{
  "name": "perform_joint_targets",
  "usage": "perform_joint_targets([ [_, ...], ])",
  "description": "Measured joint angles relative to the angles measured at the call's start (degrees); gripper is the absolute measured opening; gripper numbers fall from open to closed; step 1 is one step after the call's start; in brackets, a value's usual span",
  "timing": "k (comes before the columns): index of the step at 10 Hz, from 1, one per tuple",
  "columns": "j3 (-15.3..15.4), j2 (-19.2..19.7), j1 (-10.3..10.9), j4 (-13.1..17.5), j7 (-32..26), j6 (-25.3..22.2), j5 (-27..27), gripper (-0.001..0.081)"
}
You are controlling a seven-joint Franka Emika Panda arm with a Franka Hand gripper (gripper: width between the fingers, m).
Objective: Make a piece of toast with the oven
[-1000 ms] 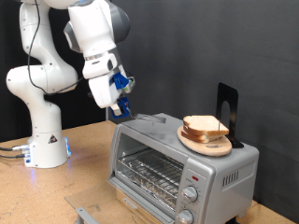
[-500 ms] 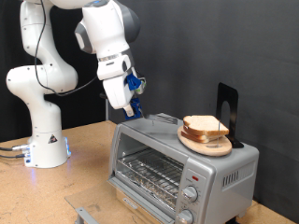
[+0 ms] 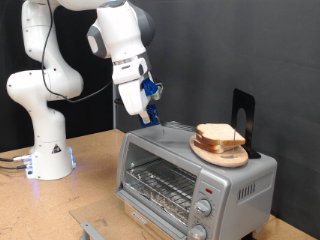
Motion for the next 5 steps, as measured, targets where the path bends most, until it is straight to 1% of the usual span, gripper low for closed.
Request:
perform_joint_targets([
  [5,0.0,2.5,-0.2,2.0,2.2,0.0,0.0,0.04],
])
